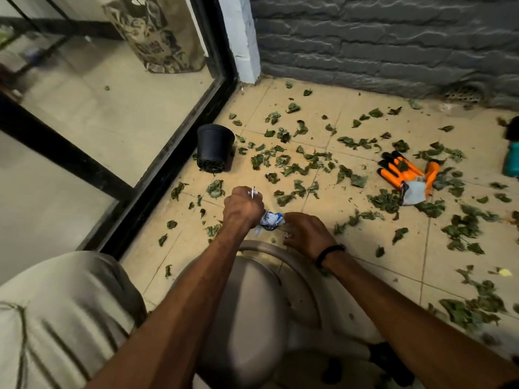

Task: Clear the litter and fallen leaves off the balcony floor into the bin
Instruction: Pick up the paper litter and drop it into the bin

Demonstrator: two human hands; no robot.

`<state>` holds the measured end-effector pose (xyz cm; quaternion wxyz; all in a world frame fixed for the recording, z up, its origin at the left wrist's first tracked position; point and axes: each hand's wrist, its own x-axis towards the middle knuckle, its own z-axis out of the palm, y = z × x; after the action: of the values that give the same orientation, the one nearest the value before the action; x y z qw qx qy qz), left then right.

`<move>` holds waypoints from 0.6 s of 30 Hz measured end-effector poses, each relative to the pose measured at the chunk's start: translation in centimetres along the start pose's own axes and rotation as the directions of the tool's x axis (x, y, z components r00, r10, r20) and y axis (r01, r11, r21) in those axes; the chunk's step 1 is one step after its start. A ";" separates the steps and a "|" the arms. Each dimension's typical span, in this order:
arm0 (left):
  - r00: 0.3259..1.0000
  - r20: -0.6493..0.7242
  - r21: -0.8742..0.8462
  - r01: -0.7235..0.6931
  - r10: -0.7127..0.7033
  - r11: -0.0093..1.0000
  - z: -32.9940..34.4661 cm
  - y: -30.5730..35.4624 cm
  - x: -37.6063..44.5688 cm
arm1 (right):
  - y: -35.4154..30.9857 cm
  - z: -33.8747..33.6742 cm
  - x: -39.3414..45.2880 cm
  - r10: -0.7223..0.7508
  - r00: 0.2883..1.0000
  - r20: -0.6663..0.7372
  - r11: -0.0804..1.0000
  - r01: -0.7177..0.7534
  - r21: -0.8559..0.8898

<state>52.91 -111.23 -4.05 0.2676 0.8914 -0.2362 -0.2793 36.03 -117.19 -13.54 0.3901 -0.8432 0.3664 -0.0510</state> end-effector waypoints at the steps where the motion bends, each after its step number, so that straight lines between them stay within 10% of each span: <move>1: 1.000 -0.005 -0.018 -0.009 0.009 1.000 -0.1 -0.1 -0.3 | 0.0 0.6 0.2 -0.004 1.000 0.015 0.999 0.005 -0.039; 6: 0.998 0.056 -0.199 -0.015 0.027 0.980 0.6 -0.6 -1.3 | 1.0 2.0 0.6 -0.003 1.000 -0.028 0.996 0.001 -0.085; 13: 0.989 0.140 -0.384 0.101 -0.051 0.918 3.3 0.5 -1.8 | -0.1 -5.0 -1.0 0.416 0.877 -0.240 0.697 -0.138 0.703; 18: 0.974 0.146 -0.526 0.223 -0.171 0.820 3.9 5.4 -7.8 | -3.3 -10.9 -6.0 0.424 0.883 -0.203 0.554 -0.076 0.829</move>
<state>43.29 -112.19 -0.57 0.4660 0.7858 -0.0666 -0.4011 29.57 -118.60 -2.51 0.6506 -0.4867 0.4903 -0.3154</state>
